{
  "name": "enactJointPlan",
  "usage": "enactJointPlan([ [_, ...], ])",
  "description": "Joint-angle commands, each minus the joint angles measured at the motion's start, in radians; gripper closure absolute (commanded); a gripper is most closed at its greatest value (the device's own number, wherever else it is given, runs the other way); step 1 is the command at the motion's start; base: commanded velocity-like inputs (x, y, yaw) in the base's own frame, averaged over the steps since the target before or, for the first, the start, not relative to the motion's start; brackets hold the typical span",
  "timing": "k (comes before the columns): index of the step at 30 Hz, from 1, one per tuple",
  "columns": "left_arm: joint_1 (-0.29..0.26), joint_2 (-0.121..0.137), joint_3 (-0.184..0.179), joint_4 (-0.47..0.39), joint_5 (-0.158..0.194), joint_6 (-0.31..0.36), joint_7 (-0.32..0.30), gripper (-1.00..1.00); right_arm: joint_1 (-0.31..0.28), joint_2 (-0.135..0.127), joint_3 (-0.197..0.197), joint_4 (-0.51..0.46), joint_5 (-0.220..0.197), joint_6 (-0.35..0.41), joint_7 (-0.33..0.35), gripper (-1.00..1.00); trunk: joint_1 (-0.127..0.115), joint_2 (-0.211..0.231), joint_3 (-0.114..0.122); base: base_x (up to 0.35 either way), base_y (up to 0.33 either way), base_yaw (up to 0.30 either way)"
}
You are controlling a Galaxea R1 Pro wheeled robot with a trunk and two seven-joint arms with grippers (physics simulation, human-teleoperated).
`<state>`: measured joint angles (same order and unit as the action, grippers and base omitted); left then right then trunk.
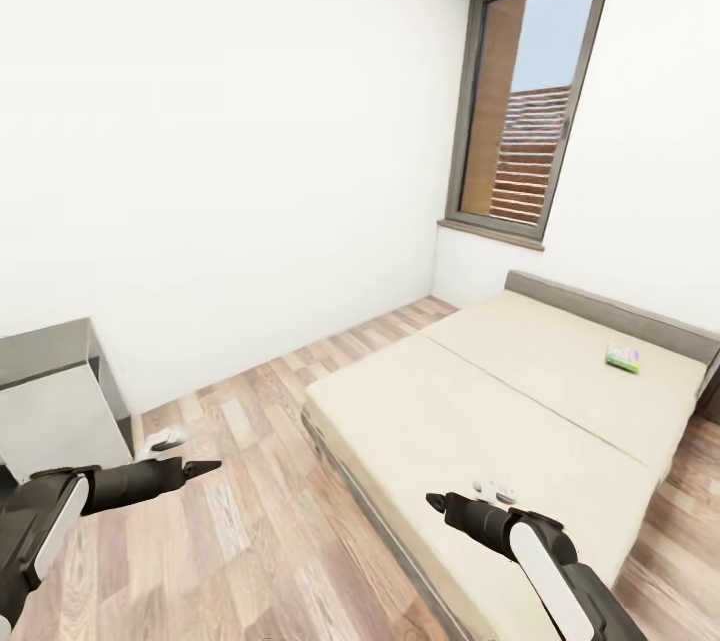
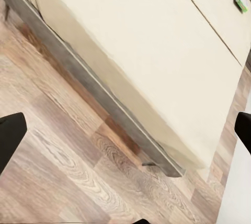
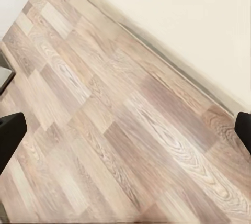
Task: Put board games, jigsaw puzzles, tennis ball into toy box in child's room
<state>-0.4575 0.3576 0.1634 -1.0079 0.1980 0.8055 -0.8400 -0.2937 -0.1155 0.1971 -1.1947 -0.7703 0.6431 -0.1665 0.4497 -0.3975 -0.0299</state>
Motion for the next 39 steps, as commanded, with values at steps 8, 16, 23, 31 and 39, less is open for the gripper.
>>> enactJointPlan([
  [8,-0.001,0.000,0.001,0.000,0.001,0.006,-0.002,-1.00,-0.001,-0.001,0.002,-0.002,-0.011,0.001,-0.010,-1.00,0.000,-0.003,-0.002,-0.142,0.000,0.291],
  [16,-0.001,0.000,-0.001,0.000,0.001,0.006,-0.002,-1.00,-0.001,-0.001,0.002,-0.001,-0.011,0.001,-0.010,-1.00,0.000,-0.003,-0.002,-0.006,-0.163,0.291],
  [23,-0.001,0.000,-0.001,0.000,0.001,0.005,-0.002,-1.00,-0.001,-0.001,0.002,0.000,-0.011,0.001,-0.010,-1.00,0.000,-0.003,-0.002,0.000,-0.146,0.291],
  [31,-0.001,0.000,-0.001,0.000,0.001,0.006,-0.002,-1.00,-0.001,-0.001,0.001,0.006,-0.010,0.001,-0.010,-1.00,0.000,-0.003,-0.002,-0.042,-0.048,0.291],
  [39,-0.001,0.000,-0.001,0.000,0.001,0.005,-0.001,-1.00,-0.001,-0.001,0.001,0.006,-0.011,0.001,-0.010,-1.00,0.000,-0.003,-0.002,-0.071,-0.076,0.291],
])
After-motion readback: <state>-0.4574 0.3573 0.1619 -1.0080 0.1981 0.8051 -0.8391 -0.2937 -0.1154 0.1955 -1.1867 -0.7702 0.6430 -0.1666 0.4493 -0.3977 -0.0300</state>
